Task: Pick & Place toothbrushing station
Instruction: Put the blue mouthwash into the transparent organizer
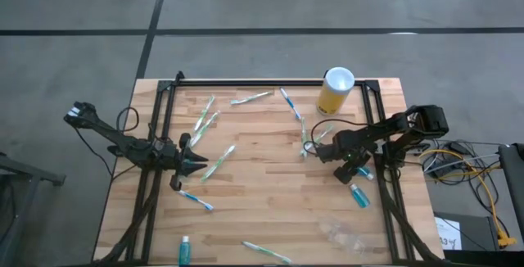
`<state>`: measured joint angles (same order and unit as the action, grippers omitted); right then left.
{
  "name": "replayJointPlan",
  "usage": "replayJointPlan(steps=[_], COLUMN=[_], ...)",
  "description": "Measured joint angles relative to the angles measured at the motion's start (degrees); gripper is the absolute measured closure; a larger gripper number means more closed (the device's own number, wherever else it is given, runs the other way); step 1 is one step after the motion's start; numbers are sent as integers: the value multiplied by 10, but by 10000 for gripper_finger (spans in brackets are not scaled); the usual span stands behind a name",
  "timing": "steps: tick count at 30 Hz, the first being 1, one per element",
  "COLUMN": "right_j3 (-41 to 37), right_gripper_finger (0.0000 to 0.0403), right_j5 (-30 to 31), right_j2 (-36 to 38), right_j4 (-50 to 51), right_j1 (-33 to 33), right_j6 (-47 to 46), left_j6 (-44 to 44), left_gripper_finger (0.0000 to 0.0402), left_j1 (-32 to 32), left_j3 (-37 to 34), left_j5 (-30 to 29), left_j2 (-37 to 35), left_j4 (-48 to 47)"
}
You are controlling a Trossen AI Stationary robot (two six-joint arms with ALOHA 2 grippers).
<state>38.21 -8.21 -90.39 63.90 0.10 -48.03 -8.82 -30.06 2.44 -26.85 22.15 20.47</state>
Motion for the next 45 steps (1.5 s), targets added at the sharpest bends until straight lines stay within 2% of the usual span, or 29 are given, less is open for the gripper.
replayJointPlan(steps=[12, 18, 27, 37, 45], right_j3=[62, 81, 89, 94, 101], right_gripper_finger=[266, 266, 267, 267, 266], right_j5=[4, 4, 6, -13, -19], right_j2=[0, 1, -5, -47, -45], right_j4=[-82, -190, -348, -393, -399], right_j1=[0, 0, 0, 1, 1], right_j6=[0, -3, -56, -59, -57], left_j6=[0, 0, 0, 0, 0], left_gripper_finger=[319, 319, 319, 319, 319], left_j1=[0, 0, 0, 0, 0], left_j3=[0, 0, 0, 0, 0], left_j5=[0, 0, 0, 0, 0], left_j2=[0, 0, 0, 0, 0], left_j4=[0, 0, 0, -1, -2])
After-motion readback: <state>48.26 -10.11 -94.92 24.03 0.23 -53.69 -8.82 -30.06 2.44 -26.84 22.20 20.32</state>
